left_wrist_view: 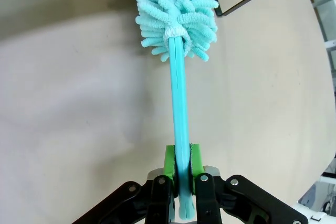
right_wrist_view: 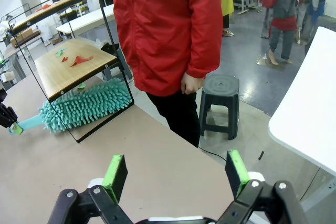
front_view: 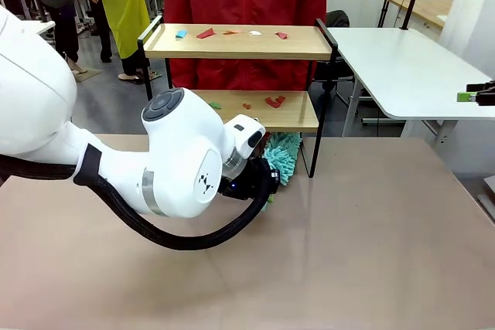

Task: Clean the shelf.
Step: Clean the specific section of the Shelf indicated by the human with the Duster.

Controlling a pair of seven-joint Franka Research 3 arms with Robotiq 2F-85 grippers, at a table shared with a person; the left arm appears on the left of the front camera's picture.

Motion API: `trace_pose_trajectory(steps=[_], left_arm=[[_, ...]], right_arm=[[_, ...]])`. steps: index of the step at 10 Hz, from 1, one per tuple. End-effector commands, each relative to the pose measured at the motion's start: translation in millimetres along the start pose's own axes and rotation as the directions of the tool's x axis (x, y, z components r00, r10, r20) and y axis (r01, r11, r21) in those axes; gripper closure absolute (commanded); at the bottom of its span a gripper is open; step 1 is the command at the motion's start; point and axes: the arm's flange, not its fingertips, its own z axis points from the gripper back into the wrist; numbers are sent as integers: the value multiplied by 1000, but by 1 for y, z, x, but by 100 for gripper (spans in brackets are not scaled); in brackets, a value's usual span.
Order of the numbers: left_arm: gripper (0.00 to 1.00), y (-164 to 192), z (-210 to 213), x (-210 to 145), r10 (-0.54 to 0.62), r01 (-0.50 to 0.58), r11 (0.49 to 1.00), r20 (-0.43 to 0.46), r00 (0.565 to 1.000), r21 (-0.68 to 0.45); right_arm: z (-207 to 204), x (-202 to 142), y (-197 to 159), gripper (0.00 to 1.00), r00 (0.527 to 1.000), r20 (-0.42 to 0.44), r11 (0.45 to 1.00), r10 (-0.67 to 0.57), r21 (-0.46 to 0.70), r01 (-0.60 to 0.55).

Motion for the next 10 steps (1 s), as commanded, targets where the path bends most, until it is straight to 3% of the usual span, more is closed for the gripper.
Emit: trace_pose_trajectory(steps=[1, 2, 7, 10], left_arm=[[87, -18, 1, 0, 5, -6, 1000, -56, 998, -29], [87, 0, 0, 0, 0, 0, 1000, 0, 1000, 0], [87, -5, -7, -7, 14, -12, 999, -37, 999, 37], [87, 9, 4, -7, 46, -45, 995, -13, 999, 87]], right_arm=[[0, 1, 2, 0, 1000, -1, 1000, 3, 1, -3], [0, 1, 2, 0, 1000, -1, 1000, 3, 1, -3], [0, 1, 2, 0, 1000, -1, 1000, 3, 1, -3], [0, 1, 2, 0, 1000, -1, 1000, 3, 1, -3]])
